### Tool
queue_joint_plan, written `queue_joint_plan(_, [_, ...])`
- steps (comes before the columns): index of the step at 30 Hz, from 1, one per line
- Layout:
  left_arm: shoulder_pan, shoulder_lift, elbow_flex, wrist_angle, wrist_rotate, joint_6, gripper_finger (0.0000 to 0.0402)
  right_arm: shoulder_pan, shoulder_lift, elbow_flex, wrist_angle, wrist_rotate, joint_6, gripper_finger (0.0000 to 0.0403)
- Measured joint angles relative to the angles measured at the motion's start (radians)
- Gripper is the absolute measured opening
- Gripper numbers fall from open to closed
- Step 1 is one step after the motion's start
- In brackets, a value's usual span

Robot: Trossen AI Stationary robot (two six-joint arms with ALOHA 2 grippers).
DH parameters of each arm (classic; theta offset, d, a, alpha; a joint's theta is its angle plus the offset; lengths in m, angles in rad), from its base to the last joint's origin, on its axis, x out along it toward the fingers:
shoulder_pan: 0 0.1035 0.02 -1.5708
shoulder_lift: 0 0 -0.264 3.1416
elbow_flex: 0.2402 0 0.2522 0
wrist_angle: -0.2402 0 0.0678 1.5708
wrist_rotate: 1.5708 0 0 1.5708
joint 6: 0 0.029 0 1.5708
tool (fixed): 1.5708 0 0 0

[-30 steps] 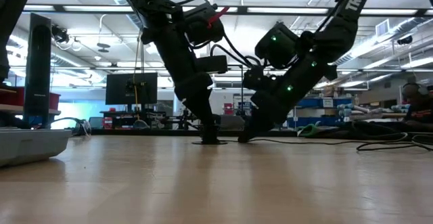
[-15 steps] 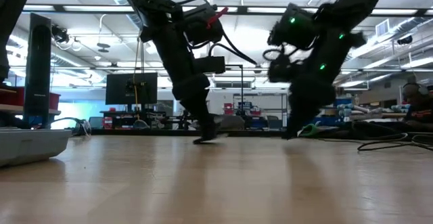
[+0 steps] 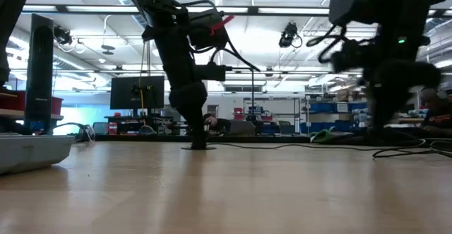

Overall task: Coil cords
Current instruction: Uncoil the black wire from the spool

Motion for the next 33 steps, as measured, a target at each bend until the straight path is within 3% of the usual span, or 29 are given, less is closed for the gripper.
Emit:
queue_joint_plan(4, [-0.001, -0.02, 0.0, 0.022, 0.0, 0.0, 0.0229, 0.016, 0.036, 0.0, 0.195, 0.223, -0.039, 0.0007])
queue_joint_plan(6, [-0.001, -0.026, 0.0, 0.038, 0.002, 0.0, 0.0229, -0.005, 0.069, 0.0, 0.341, 0.259, -0.133, 0.0014])
queue_joint_plan(9, [-0.001, -0.026, 0.0, 0.071, 0.02, 0.0, 0.0229, -0.067, 0.143, 0.002, 0.605, 0.252, -0.271, 0.0025])
queue_joint_plan(12, [-0.001, -0.027, -0.006, 0.106, 0.057, -0.004, 0.0229, -0.138, 0.237, 0.002, 0.869, 0.174, -0.386, 0.0042])
queue_joint_plan(19, [-0.002, -0.027, -0.016, 0.096, 0.06, -0.01, 0.0229, -0.284, 0.429, 0.002, 1.275, 0.104, -0.545, 0.0112])
queue_joint_plan(27, [0.014, -0.027, -0.027, 0.107, 0.054, -0.003, 0.0229, -0.356, 0.577, 0.048, 1.364, -0.007, -0.537, 0.0179])
queue_joint_plan(30, [0.022, -0.027, -0.027, 0.102, 0.053, -0.007, 0.0229, -0.361, 0.599, 0.061, 1.371, 0.0, -0.532, 0.018])
queue_joint_plan(33, [0.023, -0.027, -0.027, 0.095, 0.052, -0.011, 0.0229, -0.36, 0.596, 0.061, 1.364, 0.0, -0.533, 0.0151])
